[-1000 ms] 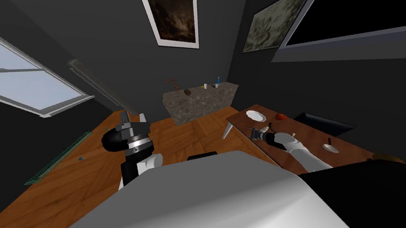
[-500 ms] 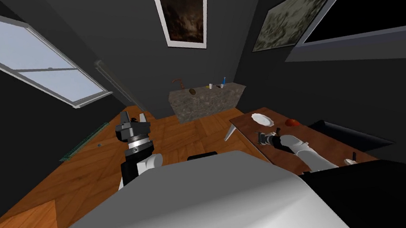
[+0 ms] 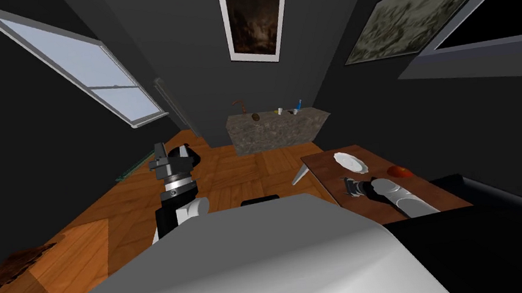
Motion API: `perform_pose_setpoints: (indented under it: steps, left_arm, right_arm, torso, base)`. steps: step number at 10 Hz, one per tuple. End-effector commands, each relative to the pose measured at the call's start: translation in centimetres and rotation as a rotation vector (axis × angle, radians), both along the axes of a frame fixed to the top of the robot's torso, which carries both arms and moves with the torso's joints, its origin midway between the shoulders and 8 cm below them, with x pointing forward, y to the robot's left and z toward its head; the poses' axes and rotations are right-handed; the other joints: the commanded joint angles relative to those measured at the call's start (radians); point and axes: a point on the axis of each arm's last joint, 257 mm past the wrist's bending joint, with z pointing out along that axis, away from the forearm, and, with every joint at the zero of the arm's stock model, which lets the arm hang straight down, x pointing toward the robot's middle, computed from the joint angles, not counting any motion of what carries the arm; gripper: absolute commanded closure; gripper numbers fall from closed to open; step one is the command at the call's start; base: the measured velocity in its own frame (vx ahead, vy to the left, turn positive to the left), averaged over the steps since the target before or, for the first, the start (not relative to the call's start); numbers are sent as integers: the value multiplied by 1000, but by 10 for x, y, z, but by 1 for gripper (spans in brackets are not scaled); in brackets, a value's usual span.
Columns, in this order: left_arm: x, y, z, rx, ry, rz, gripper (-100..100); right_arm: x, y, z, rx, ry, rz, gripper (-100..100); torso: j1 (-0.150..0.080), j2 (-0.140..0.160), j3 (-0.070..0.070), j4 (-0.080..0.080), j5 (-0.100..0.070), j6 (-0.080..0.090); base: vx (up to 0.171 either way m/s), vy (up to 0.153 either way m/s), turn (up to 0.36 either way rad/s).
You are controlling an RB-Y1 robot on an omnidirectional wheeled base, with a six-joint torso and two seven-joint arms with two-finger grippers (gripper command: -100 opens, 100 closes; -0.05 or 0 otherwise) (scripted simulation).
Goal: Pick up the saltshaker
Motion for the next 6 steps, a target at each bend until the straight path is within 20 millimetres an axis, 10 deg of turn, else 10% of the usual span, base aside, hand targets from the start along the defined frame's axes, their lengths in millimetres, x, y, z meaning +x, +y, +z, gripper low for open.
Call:
perform_pose_setpoints:
  steps: [1,6]
  left_arm:
    - [0,0,0,0,0,0,0]
    - [0,0,0,0,0,0,0]
  right_arm:
    - [-7,-4,-4,-8,15,1,-100]
    - [-61,-32,-5,-80,144,3,-100]
  torso:
    - [0,0,0,0,0,0]
    - [2,0,0,0,1,-1]
  base:
    - [-8,-42,-11]
    - [-13,-50,143]
